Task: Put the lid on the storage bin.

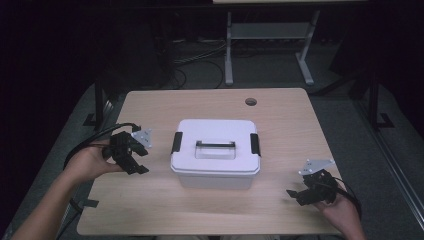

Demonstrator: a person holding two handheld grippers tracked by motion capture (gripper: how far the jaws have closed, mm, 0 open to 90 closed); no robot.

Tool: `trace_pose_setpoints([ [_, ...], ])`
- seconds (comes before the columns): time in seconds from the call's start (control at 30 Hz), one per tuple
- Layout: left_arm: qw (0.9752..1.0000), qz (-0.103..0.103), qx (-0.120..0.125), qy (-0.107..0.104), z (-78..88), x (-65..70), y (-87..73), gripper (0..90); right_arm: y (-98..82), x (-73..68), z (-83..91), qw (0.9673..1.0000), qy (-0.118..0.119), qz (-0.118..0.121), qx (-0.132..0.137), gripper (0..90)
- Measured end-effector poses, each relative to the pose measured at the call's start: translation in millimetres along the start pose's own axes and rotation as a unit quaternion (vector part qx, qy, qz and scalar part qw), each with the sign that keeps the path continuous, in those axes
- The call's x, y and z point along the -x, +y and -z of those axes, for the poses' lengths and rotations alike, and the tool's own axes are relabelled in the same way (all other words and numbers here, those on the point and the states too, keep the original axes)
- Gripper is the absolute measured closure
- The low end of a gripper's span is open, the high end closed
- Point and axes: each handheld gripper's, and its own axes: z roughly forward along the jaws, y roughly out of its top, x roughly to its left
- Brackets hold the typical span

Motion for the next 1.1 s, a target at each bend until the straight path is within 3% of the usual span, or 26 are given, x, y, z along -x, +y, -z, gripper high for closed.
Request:
trace_pose_setpoints([
  [1.1, 0.9997, 0.021, 0.005, -0.008, -26.8, 4.3, -23.8, 36.9, -0.1, -0.5, -2.4, 1.0000, 0.002, 0.003, -0.005, 17.7],
])
